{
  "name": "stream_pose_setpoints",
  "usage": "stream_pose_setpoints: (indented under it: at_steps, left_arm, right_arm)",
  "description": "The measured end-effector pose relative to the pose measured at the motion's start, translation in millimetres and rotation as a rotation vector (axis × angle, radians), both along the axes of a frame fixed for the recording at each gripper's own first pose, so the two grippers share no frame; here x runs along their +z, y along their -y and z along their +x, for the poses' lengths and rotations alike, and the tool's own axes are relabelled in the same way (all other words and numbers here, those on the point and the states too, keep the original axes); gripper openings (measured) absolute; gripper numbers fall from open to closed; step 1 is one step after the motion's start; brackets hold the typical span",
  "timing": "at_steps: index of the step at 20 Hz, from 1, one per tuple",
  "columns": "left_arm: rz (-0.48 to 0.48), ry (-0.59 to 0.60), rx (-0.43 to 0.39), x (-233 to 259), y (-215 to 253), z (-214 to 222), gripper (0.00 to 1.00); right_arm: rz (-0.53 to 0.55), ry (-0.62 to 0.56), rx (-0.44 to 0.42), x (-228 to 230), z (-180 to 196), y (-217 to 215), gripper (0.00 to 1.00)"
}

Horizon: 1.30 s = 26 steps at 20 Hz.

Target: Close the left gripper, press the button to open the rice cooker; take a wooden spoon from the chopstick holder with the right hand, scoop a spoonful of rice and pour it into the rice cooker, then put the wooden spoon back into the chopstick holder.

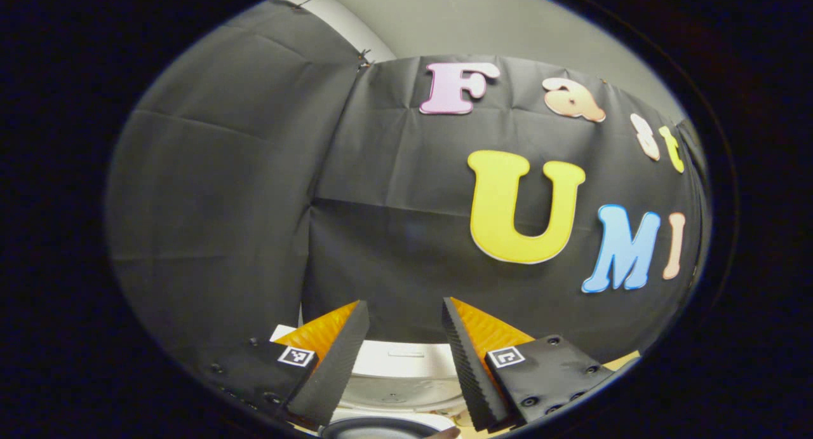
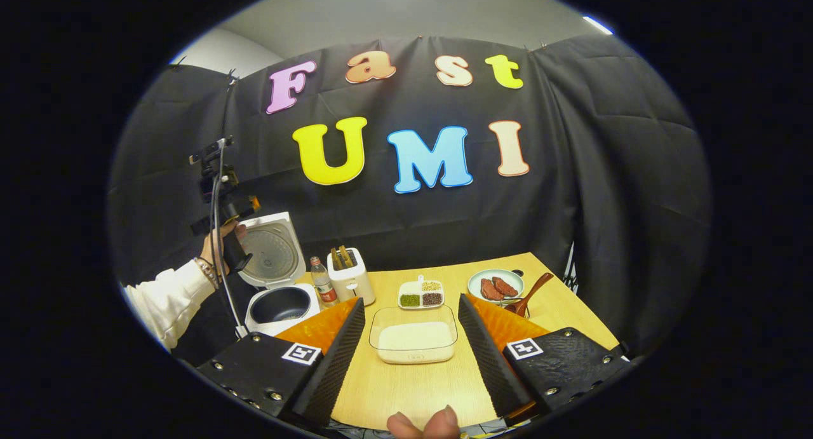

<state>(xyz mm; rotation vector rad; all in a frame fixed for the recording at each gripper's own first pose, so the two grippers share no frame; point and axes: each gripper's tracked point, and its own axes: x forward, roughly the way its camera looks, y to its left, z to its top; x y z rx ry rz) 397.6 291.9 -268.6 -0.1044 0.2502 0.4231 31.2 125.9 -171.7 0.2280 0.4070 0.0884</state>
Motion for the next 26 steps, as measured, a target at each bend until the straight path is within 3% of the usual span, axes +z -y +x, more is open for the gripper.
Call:
stream_pose_setpoints:
  at_steps: [1,2,3,5,6,8,9,10,11,17,20,21,24,26]
  left_arm:
    - [0.001,-0.028,0.008,-10,-4,4,0.84]
    - [0.012,-0.061,0.023,-19,-8,6,0.84]
    - [0.078,-0.084,0.016,-21,-13,14,0.77]
    - [0.149,-0.132,-0.01,-23,-9,16,0.81]
    - [0.117,-0.147,-0.057,-28,-3,20,0.8]
    - [0.07,-0.198,-0.066,-29,-2,20,0.82]
    - [0.052,-0.215,-0.065,-30,-1,18,0.77]
    - [0.041,-0.23,-0.065,-31,1,17,0.84]
    - [0.034,-0.238,-0.065,-30,4,13,0.84]
    - [0.031,-0.239,-0.105,-30,35,-45,0.82]
    - [0.104,-0.22,-0.091,-31,39,-78,0.82]
    - [0.096,-0.217,-0.085,-34,41,-89,0.87]
    - [0.049,-0.222,-0.061,-50,47,-123,0.87]
    - [0.069,-0.22,-0.047,-63,51,-144,0.82]
  right_arm:
    - [-0.007,-0.001,0.005,-1,-1,-2,0.91]
    - [-0.009,-0.005,0.01,-2,-2,-5,0.91]
    - [-0.012,-0.008,0.014,-3,-3,-7,0.91]
    - [-0.015,-0.015,0.025,-6,-5,-12,0.91]
    - [-0.01,-0.019,0.032,-7,-5,-14,0.91]
    - [0.011,-0.033,0.038,-11,-6,-18,0.91]
    - [0.022,-0.037,0.039,-11,-7,-19,0.91]
    - [0.025,-0.039,0.038,-11,-9,-19,0.91]
    - [0.022,-0.035,0.036,-10,-10,-16,0.91]
    - [0.032,-0.029,0.014,-11,-18,-3,0.91]
    - [0.042,-0.024,0.006,-10,-21,0,0.91]
    - [0.043,-0.025,0.005,-10,-23,1,0.91]
    - [0.061,-0.036,0.009,-15,-28,-3,0.91]
    - [0.064,-0.042,0.017,-18,-32,-6,0.91]
